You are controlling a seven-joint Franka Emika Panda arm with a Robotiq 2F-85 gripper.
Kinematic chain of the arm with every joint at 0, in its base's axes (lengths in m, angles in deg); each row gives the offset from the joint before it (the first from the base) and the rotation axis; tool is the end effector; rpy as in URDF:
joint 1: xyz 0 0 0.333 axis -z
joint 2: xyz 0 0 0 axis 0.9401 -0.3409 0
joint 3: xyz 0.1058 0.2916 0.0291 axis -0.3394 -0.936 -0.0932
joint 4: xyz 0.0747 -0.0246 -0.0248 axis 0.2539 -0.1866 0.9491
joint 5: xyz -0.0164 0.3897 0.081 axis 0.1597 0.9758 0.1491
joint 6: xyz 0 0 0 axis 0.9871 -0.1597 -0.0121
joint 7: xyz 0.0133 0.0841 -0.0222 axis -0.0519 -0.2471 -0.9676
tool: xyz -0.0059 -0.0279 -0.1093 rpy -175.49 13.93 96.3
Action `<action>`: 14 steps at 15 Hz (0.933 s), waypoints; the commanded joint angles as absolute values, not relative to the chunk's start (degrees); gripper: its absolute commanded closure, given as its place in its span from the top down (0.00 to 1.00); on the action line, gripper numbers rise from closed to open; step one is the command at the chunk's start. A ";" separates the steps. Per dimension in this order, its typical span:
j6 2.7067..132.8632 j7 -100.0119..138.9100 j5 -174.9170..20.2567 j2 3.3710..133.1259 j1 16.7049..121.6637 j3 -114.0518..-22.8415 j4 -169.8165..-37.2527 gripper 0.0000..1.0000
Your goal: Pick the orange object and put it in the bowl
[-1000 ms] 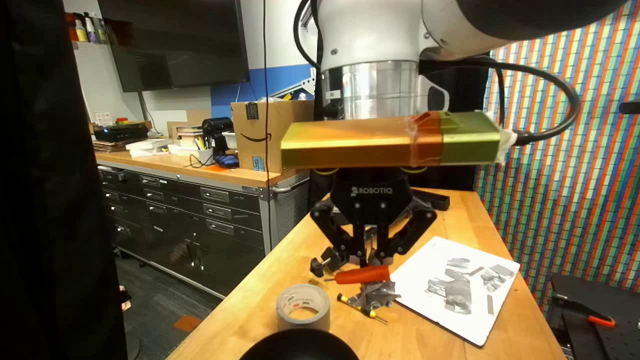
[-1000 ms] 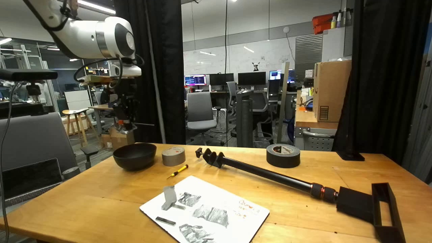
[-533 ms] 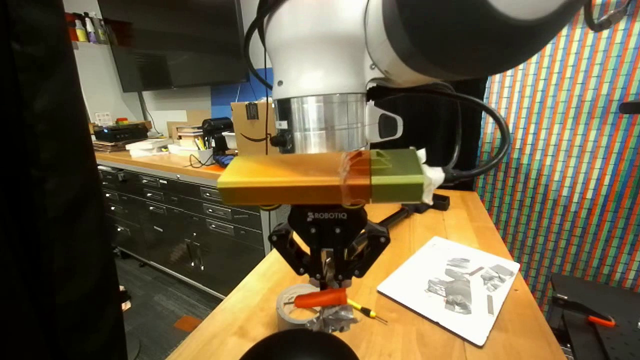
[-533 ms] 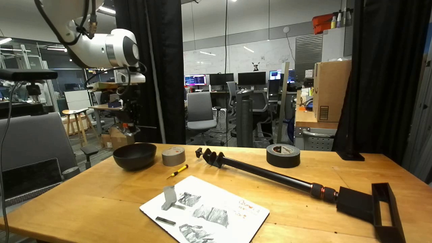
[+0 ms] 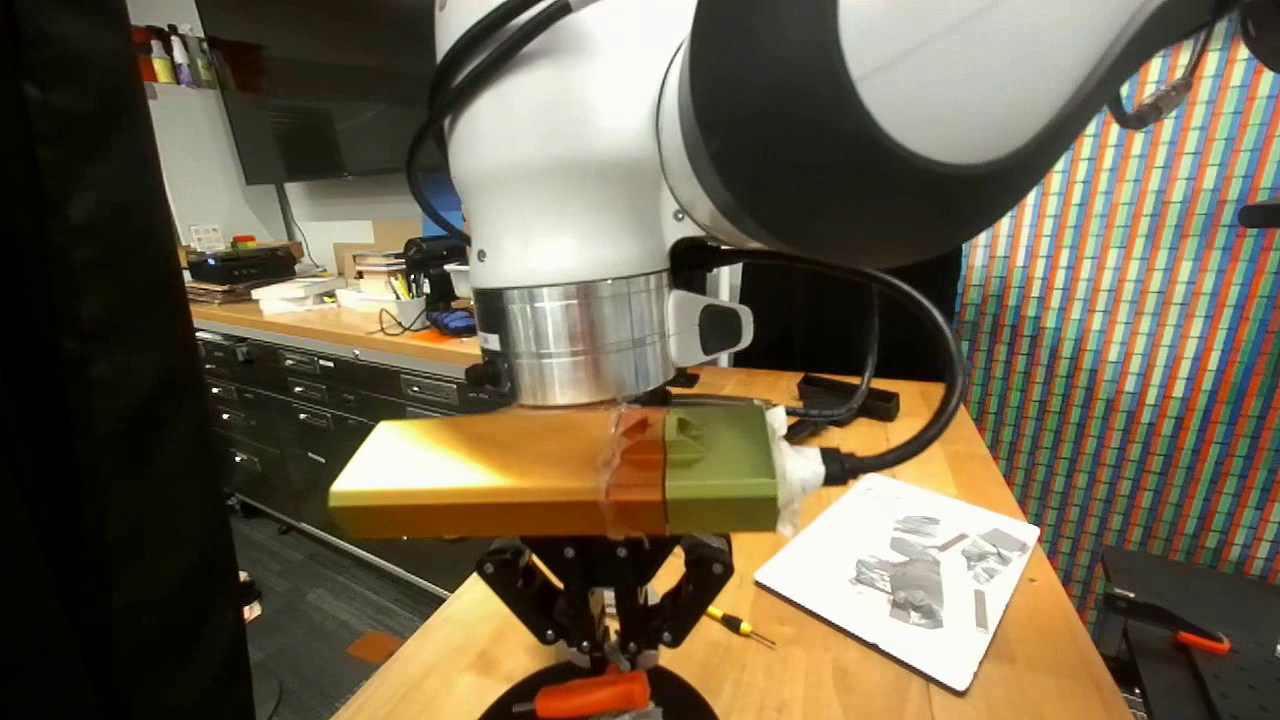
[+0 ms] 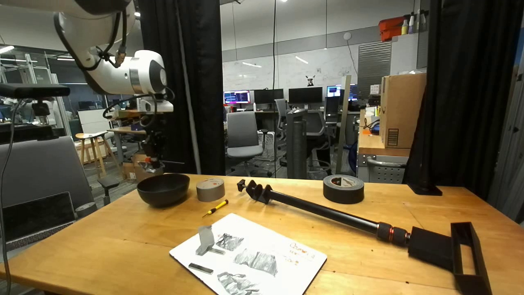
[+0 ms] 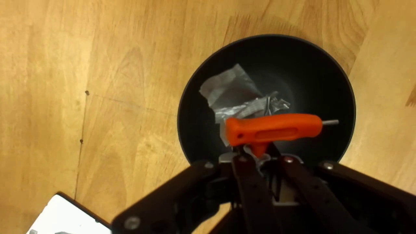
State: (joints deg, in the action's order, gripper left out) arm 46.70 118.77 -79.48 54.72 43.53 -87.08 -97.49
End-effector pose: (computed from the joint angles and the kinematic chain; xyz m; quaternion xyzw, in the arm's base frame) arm 0.5431 0.4334 0.3545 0.8552 -0.5175 -0.0272 0.0086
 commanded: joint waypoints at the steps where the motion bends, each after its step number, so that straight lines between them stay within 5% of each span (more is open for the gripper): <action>1: 44.00 117.33 -78.17 52.08 41.51 -86.19 -92.36 0.05; 4: 43.29 116.30 -78.38 51.07 40.77 -86.16 -91.08 0.05; 5: 43.20 114.97 -77.92 50.82 40.92 -86.47 -90.87 0.38; 8: 42.51 112.65 -78.26 50.13 40.48 -86.25 -89.84 0.53; 9: 44.64 114.41 -78.47 51.46 40.31 -85.61 -92.97 0.34; 11: 44.44 113.63 -78.46 51.16 40.25 -85.59 -92.51 0.51; 14: 44.21 113.28 -78.45 50.96 40.22 -85.57 -92.11 0.52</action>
State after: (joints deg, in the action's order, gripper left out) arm 44.45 113.75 -79.30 51.04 41.40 -87.06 -92.59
